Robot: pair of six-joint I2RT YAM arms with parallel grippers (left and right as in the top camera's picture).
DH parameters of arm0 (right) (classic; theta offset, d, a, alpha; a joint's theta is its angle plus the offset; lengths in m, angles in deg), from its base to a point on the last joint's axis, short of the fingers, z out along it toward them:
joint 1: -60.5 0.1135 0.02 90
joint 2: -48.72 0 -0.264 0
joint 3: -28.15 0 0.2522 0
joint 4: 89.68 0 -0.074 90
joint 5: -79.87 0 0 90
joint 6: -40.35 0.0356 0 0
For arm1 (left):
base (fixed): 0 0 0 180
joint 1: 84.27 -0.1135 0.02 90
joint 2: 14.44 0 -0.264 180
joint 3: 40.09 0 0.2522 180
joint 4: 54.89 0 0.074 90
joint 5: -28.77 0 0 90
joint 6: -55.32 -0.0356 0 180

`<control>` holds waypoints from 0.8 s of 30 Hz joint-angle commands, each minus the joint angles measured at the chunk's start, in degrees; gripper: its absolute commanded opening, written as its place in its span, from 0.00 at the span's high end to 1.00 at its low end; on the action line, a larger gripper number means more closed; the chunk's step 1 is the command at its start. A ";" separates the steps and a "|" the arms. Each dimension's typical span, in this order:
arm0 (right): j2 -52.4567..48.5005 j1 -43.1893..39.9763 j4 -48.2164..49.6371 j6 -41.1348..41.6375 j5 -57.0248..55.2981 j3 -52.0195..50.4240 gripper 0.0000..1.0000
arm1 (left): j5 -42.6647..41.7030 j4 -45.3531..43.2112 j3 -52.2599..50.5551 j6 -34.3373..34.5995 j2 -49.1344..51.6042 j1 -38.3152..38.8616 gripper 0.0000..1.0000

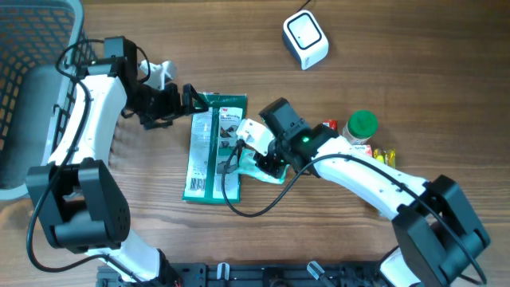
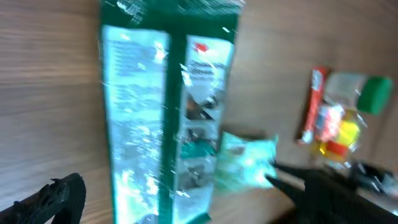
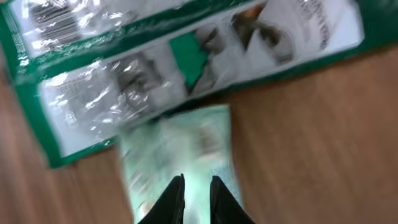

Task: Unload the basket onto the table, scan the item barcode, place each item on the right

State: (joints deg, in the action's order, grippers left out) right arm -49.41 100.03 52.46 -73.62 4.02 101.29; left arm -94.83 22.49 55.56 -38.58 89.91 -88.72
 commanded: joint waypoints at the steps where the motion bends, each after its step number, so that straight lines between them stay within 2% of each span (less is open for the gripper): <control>1: -3.45 -0.48 4.15 -4.20 -2.60 0.00 0.81 | -5.40 2.03 -0.35 -3.82 0.76 0.26 0.00; 2: -3.78 -0.87 5.27 -1.49 -2.60 0.00 0.81 | -5.40 2.60 -0.37 -3.85 0.76 0.50 0.00; 3: -3.78 -1.38 6.19 2.10 -2.56 0.00 0.75 | -5.38 3.13 -0.35 -3.87 0.76 1.03 0.00; 5: -1.40 -4.24 5.60 18.86 -2.03 1.51 0.67 | -5.40 3.85 -0.37 -4.79 0.76 3.02 0.00; 7: 1.95 -6.95 1.70 27.52 0.13 2.78 0.60 | -5.38 3.48 -0.37 -5.14 0.76 5.09 0.00; 8: 3.76 -8.13 -0.07 29.07 2.14 2.89 0.57 | -5.40 3.19 -0.35 -5.07 0.76 6.12 0.00; 9: 5.44 -9.14 -1.92 29.64 4.42 2.89 0.50 | -5.42 3.08 -0.35 -4.52 0.76 7.13 0.00; 10: 7.23 -10.32 -4.39 30.38 6.40 2.89 0.37 | -5.64 2.75 -0.35 -4.46 0.76 8.13 0.00; 11: 8.55 -11.61 -7.30 31.39 7.34 2.89 0.25 | -5.84 2.36 -0.35 -4.48 0.76 9.25 0.21; 13: 8.72 -13.20 -11.21 34.95 7.56 2.86 0.22 | -5.81 2.25 -0.35 -4.37 0.76 10.97 0.60; 14: 8.31 -13.92 -13.33 36.24 8.04 2.86 0.21 | -5.68 2.29 -0.37 -3.50 0.76 12.07 0.87; 15: 7.85 -14.73 -15.67 36.41 9.38 2.73 0.21 | -5.31 2.19 -0.66 -1.38 0.76 13.40 0.93; 19: 6.38 -16.85 -16.31 39.17 14.43 -0.28 0.12 | 1.73 -0.48 -3.69 7.56 0.76 19.54 0.91; 22: 4.74 -17.86 -13.84 41.09 16.13 -3.72 0.12 | 3.93 -3.37 -7.21 12.11 0.79 24.17 0.87; 24: 4.35 -17.86 -10.25 41.57 20.02 -6.45 0.16 | 8.04 -5.31 -9.40 15.41 0.79 26.97 0.86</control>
State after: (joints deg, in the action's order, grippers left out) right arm -43.71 82.37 39.30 -34.40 17.64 98.10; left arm -92.82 18.90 49.11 -29.99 90.00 -64.87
